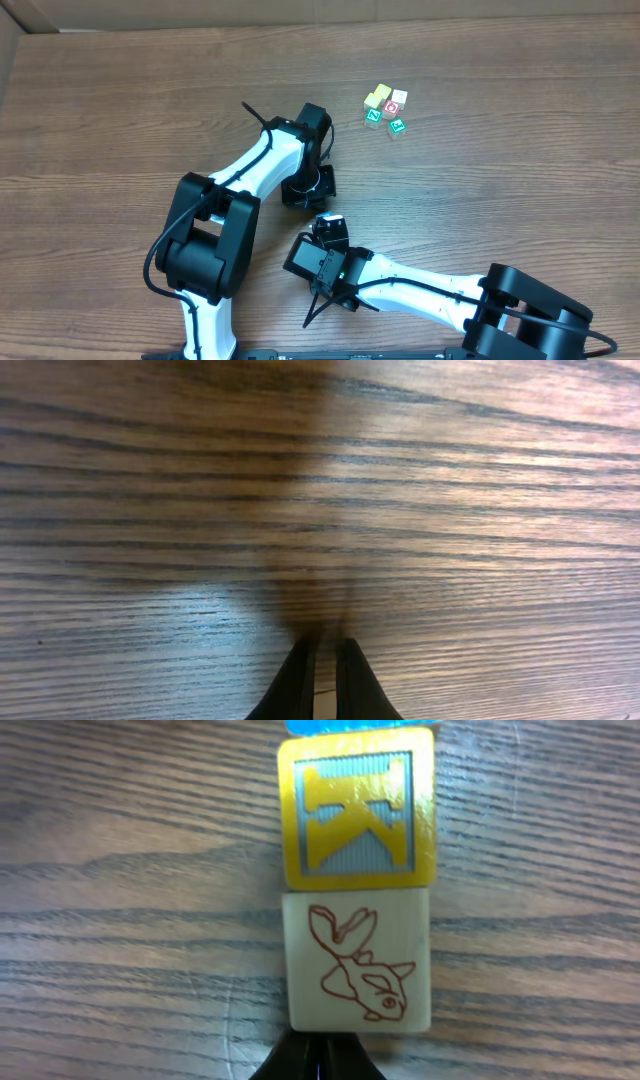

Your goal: Flip 3 blocks

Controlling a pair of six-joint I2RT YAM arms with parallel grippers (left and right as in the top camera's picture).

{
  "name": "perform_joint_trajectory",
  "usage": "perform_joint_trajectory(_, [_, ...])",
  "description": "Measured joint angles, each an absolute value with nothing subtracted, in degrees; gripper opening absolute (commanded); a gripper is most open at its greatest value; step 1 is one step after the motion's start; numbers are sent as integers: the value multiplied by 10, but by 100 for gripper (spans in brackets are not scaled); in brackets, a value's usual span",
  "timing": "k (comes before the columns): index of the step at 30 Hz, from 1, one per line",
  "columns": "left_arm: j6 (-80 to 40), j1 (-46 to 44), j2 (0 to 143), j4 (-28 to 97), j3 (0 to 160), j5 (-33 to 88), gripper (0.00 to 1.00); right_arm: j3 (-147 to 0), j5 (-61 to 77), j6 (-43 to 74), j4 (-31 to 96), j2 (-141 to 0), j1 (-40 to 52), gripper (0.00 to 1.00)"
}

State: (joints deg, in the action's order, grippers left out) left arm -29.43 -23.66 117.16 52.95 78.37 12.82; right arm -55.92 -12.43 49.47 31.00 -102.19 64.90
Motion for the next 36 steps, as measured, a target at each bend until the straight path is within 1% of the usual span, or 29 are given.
perform_joint_trajectory(30, [-268, -237, 1172, 512, 784, 128, 4, -559, -149, 495, 275, -1022, 649, 4])
perform_joint_trajectory(33, [-268, -235, 1173, 536, 790, 125, 4, -563, -149, 492, 300, -1022, 649, 4])
perform_joint_trajectory(36, [-268, -225, 1179, 607, 832, 112, 4, -587, -148, 478, 362, -1012, 643, 4])
